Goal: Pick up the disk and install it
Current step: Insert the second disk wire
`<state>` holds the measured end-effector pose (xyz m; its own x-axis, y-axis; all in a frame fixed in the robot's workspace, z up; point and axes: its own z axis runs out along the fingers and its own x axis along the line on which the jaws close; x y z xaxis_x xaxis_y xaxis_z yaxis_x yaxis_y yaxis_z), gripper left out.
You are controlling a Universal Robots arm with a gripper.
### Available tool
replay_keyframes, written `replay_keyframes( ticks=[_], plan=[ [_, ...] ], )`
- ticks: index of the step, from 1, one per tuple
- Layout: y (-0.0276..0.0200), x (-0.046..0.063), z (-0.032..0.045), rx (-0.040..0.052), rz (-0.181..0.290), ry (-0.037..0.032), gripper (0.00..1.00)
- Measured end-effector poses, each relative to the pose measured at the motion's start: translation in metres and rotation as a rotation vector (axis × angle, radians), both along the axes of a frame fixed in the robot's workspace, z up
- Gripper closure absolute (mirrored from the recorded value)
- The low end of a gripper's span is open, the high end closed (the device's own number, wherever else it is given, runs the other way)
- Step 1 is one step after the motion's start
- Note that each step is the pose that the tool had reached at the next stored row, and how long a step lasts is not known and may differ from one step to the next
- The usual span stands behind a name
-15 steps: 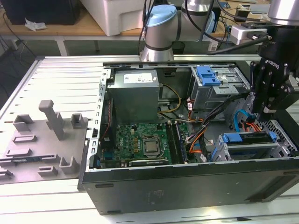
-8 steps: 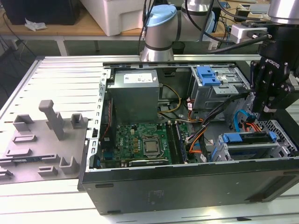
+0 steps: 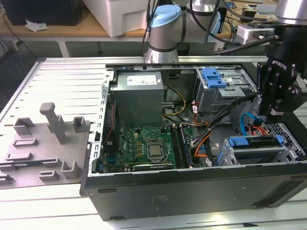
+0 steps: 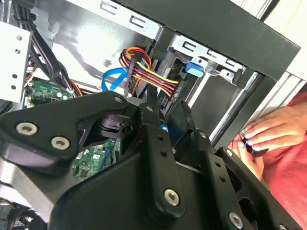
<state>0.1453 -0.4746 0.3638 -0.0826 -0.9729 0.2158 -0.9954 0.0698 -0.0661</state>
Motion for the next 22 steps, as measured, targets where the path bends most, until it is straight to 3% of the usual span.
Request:
replay_keyframes(
  ticks=[7, 19, 22],
  plan=[
    [-0.0008, -0.0094, 0.0002, 0.0008, 0.0, -0.0001, 0.64],
    [-0.0005, -0.009, 0.0069, 0.0011, 0.0, 0.0001, 0.64],
    [-0.0005, -0.0025, 0.0069, 0.0035, -0.004, 0.0001, 0.64]
  ],
)
